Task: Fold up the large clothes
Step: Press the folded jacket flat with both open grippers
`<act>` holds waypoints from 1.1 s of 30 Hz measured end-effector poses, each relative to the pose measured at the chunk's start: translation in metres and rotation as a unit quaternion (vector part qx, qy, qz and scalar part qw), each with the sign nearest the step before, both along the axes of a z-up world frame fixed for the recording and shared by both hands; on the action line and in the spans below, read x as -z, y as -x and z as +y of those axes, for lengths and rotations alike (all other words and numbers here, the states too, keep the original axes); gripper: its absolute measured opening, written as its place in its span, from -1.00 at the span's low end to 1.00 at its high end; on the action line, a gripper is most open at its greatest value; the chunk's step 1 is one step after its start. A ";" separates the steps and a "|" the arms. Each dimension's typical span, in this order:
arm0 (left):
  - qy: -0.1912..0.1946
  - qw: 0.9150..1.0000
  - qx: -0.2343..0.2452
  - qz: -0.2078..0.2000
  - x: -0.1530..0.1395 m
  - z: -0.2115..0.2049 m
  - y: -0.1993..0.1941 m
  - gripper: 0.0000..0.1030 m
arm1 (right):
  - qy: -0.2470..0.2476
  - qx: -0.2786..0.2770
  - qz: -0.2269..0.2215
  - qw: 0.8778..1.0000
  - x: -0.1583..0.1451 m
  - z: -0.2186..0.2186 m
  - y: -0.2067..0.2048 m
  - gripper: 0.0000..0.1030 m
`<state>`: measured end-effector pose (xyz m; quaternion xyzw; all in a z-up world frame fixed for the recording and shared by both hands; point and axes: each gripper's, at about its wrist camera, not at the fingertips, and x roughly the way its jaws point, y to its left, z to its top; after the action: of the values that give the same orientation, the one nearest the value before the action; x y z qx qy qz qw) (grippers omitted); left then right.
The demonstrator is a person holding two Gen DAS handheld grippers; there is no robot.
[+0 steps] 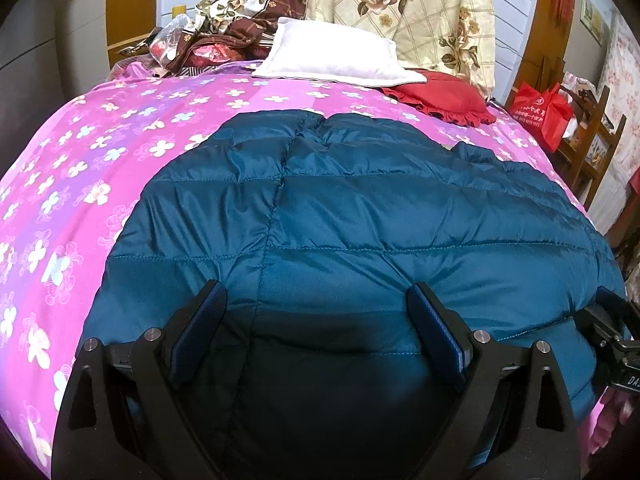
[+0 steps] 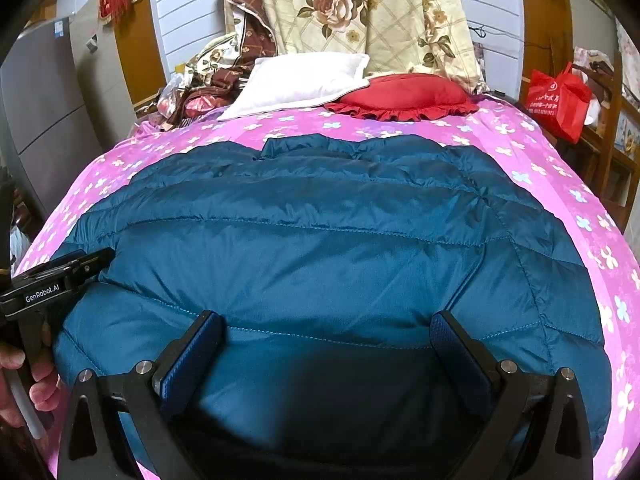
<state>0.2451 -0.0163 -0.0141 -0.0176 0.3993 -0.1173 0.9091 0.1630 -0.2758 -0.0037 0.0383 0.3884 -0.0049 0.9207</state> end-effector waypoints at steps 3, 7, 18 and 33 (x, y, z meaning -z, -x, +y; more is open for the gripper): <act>0.000 1.000 0.000 -0.001 0.000 0.000 0.000 0.80 | 0.001 0.001 0.006 1.000 0.000 0.000 0.000 1.00; 0.001 1.000 0.000 0.001 0.000 0.000 0.000 0.80 | 0.004 0.003 0.010 1.000 -0.001 0.002 -0.002 1.00; 0.026 1.000 0.001 0.012 0.001 0.004 -0.003 0.82 | 0.000 0.012 -0.007 1.000 -0.001 0.002 0.001 1.00; 0.017 1.000 0.000 0.020 0.001 0.001 -0.004 0.85 | 0.008 0.011 -0.002 1.000 0.000 0.003 0.001 1.00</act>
<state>0.2490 -0.0150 -0.0150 -0.0352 0.4156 -0.1233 0.9004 0.1625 -0.2728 -0.0041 0.0349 0.3860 -0.0177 0.9217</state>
